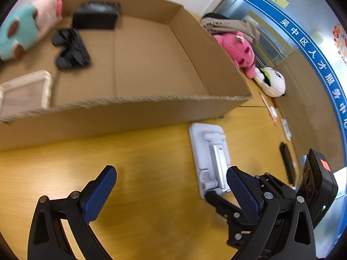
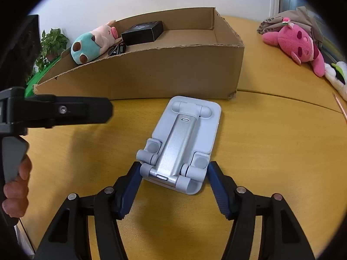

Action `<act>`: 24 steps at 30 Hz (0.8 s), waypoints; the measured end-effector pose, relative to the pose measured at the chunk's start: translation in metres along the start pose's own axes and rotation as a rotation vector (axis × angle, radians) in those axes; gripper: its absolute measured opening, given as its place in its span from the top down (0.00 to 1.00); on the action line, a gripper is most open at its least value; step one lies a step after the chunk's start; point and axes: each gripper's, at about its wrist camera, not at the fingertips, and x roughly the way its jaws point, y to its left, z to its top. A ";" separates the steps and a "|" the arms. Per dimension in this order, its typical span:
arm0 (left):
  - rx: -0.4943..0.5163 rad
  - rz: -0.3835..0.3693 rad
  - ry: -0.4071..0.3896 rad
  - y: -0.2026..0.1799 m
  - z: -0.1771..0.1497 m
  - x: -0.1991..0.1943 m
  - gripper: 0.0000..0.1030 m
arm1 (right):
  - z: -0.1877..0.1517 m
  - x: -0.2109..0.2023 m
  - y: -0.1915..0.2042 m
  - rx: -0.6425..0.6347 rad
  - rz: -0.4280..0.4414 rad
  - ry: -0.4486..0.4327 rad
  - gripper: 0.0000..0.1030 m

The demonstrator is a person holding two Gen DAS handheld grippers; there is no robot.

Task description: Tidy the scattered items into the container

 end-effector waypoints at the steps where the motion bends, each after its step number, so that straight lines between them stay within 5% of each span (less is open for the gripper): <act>1: -0.003 -0.020 0.013 -0.001 0.000 0.003 0.01 | 0.000 0.000 0.000 0.001 0.004 -0.001 0.41; 8: 0.020 -0.120 0.075 -0.016 -0.002 0.019 0.01 | -0.012 -0.009 -0.002 0.012 0.104 -0.003 0.43; 11: 0.019 -0.183 0.088 -0.020 -0.004 0.021 0.02 | -0.018 -0.014 -0.004 0.062 0.218 -0.006 0.43; 13: 0.019 -0.192 0.097 -0.021 -0.006 0.021 0.16 | -0.022 -0.017 -0.002 0.084 0.329 -0.020 0.44; 17: 0.040 -0.102 0.107 -0.021 -0.007 0.019 0.46 | -0.021 -0.022 0.014 0.026 0.292 -0.031 0.44; 24: 0.014 -0.107 0.057 -0.017 -0.006 -0.010 0.50 | -0.008 -0.036 0.027 0.000 0.289 -0.056 0.44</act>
